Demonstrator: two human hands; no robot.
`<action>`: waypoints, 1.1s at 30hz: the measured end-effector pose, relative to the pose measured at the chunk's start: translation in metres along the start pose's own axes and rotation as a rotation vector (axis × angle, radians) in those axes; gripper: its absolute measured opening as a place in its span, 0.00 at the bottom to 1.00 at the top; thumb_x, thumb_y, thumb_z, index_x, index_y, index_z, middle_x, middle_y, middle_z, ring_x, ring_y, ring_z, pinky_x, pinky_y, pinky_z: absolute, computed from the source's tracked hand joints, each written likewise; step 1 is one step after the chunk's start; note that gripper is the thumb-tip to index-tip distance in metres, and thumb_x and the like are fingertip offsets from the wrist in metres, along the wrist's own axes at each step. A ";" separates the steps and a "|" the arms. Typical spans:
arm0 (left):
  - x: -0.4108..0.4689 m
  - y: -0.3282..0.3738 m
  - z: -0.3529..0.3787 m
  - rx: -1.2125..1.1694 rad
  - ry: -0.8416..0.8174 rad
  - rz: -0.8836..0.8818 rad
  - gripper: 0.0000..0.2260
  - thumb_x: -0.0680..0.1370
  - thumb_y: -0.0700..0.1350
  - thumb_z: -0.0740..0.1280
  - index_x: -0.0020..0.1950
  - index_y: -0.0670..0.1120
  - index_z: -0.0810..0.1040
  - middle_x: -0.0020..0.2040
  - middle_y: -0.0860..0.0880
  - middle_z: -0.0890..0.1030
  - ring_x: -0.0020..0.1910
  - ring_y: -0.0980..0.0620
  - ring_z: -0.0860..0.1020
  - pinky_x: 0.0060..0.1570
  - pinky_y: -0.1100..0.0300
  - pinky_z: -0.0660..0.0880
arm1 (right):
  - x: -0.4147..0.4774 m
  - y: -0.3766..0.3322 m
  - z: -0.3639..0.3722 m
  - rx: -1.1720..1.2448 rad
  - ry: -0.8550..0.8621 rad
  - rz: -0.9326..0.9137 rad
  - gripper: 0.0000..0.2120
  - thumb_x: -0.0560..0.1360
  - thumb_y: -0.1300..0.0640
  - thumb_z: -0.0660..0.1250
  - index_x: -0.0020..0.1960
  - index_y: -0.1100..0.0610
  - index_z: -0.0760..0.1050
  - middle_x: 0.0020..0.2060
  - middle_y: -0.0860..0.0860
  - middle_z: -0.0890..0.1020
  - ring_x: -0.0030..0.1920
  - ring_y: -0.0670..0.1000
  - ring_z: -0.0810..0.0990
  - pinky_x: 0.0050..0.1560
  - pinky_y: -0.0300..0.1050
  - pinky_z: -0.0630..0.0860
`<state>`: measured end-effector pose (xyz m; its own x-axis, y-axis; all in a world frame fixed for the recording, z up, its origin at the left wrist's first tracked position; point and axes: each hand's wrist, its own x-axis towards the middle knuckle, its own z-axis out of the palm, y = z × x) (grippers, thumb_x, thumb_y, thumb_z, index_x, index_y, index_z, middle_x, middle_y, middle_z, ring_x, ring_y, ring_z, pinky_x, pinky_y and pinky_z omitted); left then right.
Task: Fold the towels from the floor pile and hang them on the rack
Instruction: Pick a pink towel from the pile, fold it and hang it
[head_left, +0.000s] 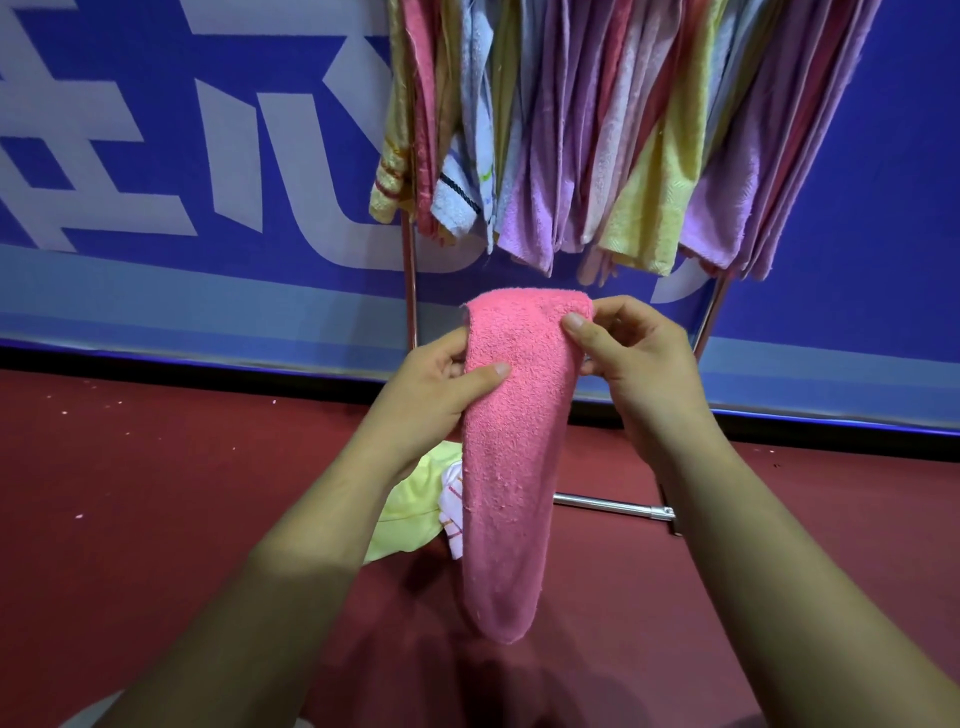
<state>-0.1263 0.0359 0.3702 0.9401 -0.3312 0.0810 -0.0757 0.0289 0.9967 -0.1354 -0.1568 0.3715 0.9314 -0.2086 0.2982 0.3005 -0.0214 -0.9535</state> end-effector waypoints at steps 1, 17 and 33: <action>0.000 0.001 0.000 -0.003 -0.001 0.002 0.11 0.80 0.36 0.67 0.59 0.47 0.79 0.45 0.49 0.86 0.41 0.55 0.84 0.36 0.64 0.78 | 0.000 0.000 0.000 0.006 -0.002 0.013 0.02 0.77 0.59 0.73 0.46 0.57 0.80 0.38 0.52 0.82 0.41 0.50 0.78 0.46 0.50 0.76; 0.009 0.004 -0.011 -0.438 0.184 -0.045 0.16 0.80 0.36 0.63 0.68 0.43 0.75 0.59 0.43 0.83 0.56 0.46 0.82 0.56 0.49 0.80 | -0.010 0.018 0.001 0.248 -0.464 0.448 0.06 0.72 0.59 0.74 0.45 0.58 0.78 0.38 0.52 0.80 0.37 0.49 0.76 0.43 0.43 0.71; -0.003 -0.019 -0.014 0.084 -0.187 -0.198 0.18 0.74 0.48 0.74 0.61 0.43 0.81 0.56 0.47 0.85 0.56 0.50 0.83 0.60 0.54 0.76 | -0.007 0.001 0.013 0.339 -0.126 0.277 0.06 0.73 0.60 0.73 0.47 0.62 0.83 0.34 0.53 0.83 0.33 0.48 0.78 0.37 0.39 0.76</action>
<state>-0.1227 0.0495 0.3513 0.8621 -0.4913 -0.1244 0.0689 -0.1296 0.9892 -0.1391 -0.1424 0.3687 0.9976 -0.0401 0.0568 0.0672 0.3440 -0.9366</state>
